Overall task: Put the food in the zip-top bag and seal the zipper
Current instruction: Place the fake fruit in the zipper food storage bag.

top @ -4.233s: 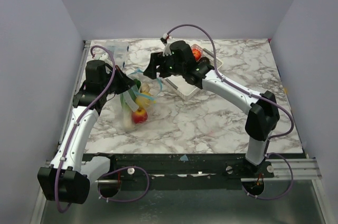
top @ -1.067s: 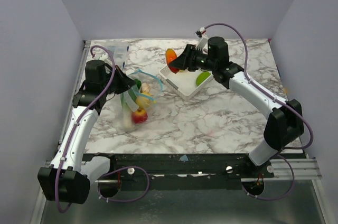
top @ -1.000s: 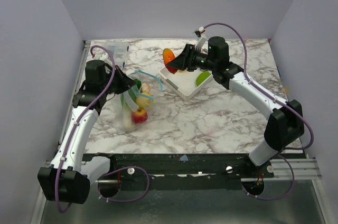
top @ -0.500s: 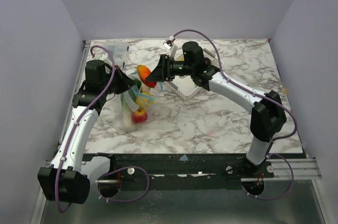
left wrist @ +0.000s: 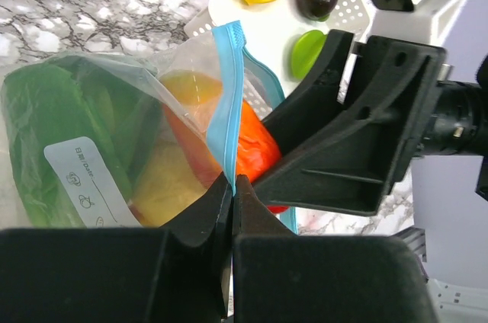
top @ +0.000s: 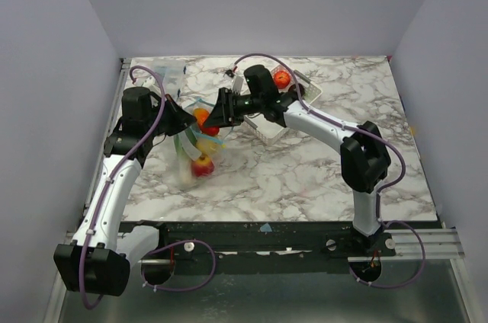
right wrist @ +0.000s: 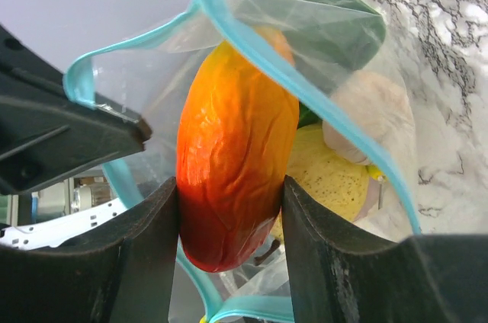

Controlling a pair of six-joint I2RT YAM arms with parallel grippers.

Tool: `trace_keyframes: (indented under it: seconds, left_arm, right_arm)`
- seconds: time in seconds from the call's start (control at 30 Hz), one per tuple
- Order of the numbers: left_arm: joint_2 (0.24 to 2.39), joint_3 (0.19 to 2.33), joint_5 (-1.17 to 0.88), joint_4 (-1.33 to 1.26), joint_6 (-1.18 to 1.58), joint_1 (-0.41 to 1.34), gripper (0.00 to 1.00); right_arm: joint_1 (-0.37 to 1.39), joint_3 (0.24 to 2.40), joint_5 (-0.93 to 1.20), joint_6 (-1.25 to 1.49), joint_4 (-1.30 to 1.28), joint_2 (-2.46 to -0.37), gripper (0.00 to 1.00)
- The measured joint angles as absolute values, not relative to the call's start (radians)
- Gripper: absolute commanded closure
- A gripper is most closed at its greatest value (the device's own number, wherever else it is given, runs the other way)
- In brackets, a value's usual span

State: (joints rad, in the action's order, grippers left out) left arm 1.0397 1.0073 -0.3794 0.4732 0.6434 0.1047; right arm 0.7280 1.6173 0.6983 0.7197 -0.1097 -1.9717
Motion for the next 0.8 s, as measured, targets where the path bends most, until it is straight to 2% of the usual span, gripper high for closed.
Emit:
trace_keyframes:
  seconds: [0.1,0.2,0.27,0.3,0.53,0.8]
  left_arm:
    - [1.033,1.007,-0.395,0.473,0.656,0.105,1.00]
    - [1.032,1.007,-0.425,0.471,0.676,0.105,1.00]
    - [1.032,1.007,-0.441,0.471,0.685,0.105,1.00]
    - [1.032,1.007,-0.447,0.471,0.688,0.105,1.00]
    - [1.032,1.007,-0.457,0.471,0.689,0.105,1.00]
    - [1.032,1.007,-0.457,0.471,0.685,0.105,1.00]
  right_arm:
    - [0.733,1.636,0.691,0.713,-0.149,-1.984,0.52]
    - [0.747,1.653,0.670,0.698,-0.189,-1.985,0.38]
    - [0.757,1.667,0.657,0.682,-0.218,-1.985,0.22]
    - [0.760,1.675,0.640,0.675,-0.238,-1.983,0.20]
    - [0.757,1.741,0.498,0.588,-0.418,-1.913,0.16]
    - [0.734,1.763,0.208,0.510,-0.562,-1.797,0.23]
